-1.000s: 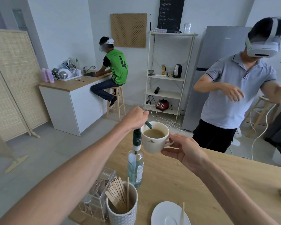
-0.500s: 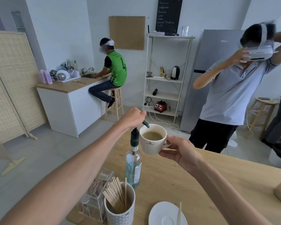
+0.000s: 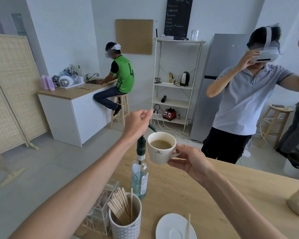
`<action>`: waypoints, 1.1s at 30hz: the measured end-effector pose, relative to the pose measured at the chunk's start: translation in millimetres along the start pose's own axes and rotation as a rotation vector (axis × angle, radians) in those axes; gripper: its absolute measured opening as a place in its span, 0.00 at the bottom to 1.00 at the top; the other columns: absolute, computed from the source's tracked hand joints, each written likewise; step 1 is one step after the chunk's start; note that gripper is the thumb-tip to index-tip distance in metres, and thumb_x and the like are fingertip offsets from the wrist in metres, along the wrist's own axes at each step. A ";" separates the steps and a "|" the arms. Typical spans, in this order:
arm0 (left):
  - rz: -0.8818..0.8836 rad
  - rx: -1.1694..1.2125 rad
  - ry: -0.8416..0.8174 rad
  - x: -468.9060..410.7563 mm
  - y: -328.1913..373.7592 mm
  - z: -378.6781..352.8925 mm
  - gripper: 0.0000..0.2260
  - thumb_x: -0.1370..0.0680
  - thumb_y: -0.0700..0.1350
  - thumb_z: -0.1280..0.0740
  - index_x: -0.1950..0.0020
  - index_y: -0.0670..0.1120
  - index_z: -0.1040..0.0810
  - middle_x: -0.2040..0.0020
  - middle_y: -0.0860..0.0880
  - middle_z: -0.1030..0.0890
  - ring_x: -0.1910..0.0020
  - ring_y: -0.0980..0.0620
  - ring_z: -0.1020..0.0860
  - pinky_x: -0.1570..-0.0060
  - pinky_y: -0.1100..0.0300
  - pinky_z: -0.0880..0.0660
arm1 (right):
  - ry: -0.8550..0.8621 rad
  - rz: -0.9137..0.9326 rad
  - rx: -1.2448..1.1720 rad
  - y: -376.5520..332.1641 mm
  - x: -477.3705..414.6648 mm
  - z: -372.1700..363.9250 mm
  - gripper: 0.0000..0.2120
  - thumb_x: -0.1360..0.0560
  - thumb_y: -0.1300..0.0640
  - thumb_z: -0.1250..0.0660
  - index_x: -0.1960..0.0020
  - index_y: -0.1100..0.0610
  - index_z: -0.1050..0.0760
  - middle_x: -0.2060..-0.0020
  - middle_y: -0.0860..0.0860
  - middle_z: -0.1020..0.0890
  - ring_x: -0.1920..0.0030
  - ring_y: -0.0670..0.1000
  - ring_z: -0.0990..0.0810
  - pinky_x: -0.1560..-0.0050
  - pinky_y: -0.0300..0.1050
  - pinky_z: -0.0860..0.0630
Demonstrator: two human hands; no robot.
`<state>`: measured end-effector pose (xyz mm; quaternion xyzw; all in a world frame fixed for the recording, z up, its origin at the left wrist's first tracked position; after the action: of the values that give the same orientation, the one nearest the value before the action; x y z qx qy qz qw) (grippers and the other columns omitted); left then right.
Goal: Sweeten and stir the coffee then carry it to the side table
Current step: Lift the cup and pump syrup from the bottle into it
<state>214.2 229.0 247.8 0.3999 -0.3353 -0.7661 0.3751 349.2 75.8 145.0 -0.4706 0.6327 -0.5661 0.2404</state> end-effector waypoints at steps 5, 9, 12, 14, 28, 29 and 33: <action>0.061 0.241 0.401 46.8 -26.7 39.9 0.11 0.15 0.47 0.36 0.51 0.45 0.18 0.57 0.51 0.18 0.60 0.60 0.23 0.59 0.68 0.28 | 0.005 0.003 -0.001 0.2 2.4 4.3 0.09 0.19 0.62 0.37 0.56 0.65 0.23 0.65 0.57 0.20 0.58 0.61 0.20 0.41 0.61 0.19; 0.202 0.379 0.228 79.6 -56.2 14.0 0.11 0.17 0.47 0.35 0.54 0.45 0.16 0.59 0.49 0.15 0.59 0.51 0.17 0.54 0.51 0.19 | -0.010 -0.012 0.002 7.5 4.0 10.3 0.09 0.19 0.62 0.37 0.57 0.63 0.23 0.64 0.56 0.20 0.59 0.61 0.19 0.42 0.59 0.19; 0.325 0.468 0.009 101.8 -65.5 -17.4 0.14 0.15 0.53 0.39 0.46 0.49 0.15 0.49 0.48 0.13 0.48 0.48 0.14 0.46 0.51 0.17 | -0.013 -0.026 -0.008 18.1 7.2 15.1 0.10 0.19 0.62 0.38 0.58 0.63 0.23 0.65 0.56 0.20 0.58 0.62 0.19 0.43 0.59 0.19; 0.376 0.505 -0.100 116.0 -68.1 -35.1 0.17 0.14 0.57 0.43 0.43 0.52 0.16 0.48 0.52 0.13 0.46 0.53 0.15 0.49 0.60 0.20 | -0.016 -0.033 -0.014 26.7 10.3 18.9 0.11 0.19 0.62 0.38 0.58 0.63 0.23 0.65 0.56 0.20 0.60 0.61 0.19 0.43 0.58 0.19; 0.550 0.603 -0.297 189.1 -99.1 -107.8 0.24 0.16 0.64 0.47 0.53 0.57 0.14 0.50 0.57 0.12 0.41 0.58 0.17 0.33 0.54 0.24 | 0.030 -0.136 0.013 99.9 36.6 72.9 0.13 0.19 0.62 0.37 0.62 0.61 0.25 0.60 0.58 0.22 0.61 0.60 0.20 0.44 0.57 0.20; 0.563 0.601 -0.304 193.8 -103.4 -112.7 0.24 0.16 0.64 0.47 0.53 0.57 0.14 0.50 0.57 0.12 0.41 0.58 0.18 0.32 0.54 0.25 | 0.028 -0.148 0.029 105.6 38.0 76.4 0.12 0.19 0.62 0.37 0.62 0.60 0.25 0.60 0.58 0.21 0.61 0.59 0.19 0.44 0.56 0.20; 0.592 0.584 -0.358 218.8 -117.3 -136.6 0.28 0.17 0.66 0.47 0.50 0.49 0.14 0.46 0.47 0.12 0.40 0.53 0.17 0.30 0.51 0.25 | 0.032 -0.205 0.077 138.3 48.3 97.3 0.12 0.19 0.63 0.38 0.60 0.59 0.23 0.60 0.56 0.18 0.58 0.54 0.18 0.43 0.54 0.23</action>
<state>209.1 73.2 11.1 0.2370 -0.6969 -0.5562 0.3857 364.6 -25.4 2.0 -0.5143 0.5626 -0.6190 0.1892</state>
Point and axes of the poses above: each hand's wrist, its own x-axis away from the middle knuckle, its own z-axis out of the back of the hand, y = z × x, the point moved 9 cm from there along -x, towards the middle knuckle
